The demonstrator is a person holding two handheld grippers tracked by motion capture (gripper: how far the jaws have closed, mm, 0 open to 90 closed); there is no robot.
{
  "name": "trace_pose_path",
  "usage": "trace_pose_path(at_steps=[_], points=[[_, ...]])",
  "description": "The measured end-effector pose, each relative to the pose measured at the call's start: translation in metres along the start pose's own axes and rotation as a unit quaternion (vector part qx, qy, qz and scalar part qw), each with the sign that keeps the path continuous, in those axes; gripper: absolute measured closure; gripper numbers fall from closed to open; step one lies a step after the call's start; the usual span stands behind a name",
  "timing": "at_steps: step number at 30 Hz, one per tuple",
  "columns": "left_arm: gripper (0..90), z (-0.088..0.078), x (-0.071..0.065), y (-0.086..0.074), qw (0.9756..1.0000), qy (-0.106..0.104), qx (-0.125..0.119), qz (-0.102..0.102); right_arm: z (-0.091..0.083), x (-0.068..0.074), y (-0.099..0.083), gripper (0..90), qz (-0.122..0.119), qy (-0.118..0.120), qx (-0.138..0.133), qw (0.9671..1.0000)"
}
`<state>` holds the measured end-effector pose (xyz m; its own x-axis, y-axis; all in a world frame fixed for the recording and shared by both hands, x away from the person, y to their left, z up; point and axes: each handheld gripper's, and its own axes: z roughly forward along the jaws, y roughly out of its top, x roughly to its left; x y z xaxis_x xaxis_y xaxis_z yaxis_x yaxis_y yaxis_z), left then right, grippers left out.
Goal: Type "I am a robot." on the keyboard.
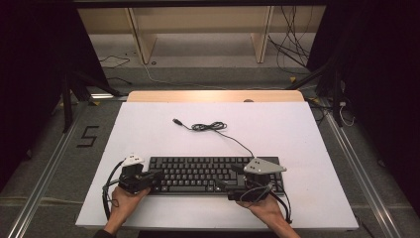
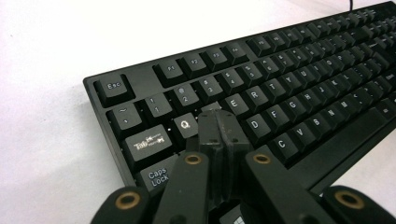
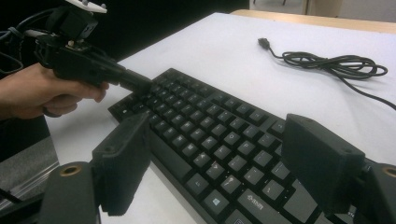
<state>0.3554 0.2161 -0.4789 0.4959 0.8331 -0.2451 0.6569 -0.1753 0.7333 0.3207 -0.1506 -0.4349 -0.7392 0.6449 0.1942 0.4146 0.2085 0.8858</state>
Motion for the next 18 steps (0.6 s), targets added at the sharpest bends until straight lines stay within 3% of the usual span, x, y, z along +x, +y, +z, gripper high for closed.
trace_pose_path(at_steps=[10, 18], points=[[89.1, 0.0045, 0.0003, -0.0016, 0.9998, 0.003, 0.019, 0.008, 0.0003, 0.0003, -0.0001, 25.2, 0.000, 0.000, 0.001, 1.0000], [88.9, 0.0029, -0.0008, -0.0010, 0.9999, 0.000, 0.014, 0.008, 0.0000, 0.0009, 0.0001, 25.2, -0.001, 0.001, 0.000, 1.0000]])
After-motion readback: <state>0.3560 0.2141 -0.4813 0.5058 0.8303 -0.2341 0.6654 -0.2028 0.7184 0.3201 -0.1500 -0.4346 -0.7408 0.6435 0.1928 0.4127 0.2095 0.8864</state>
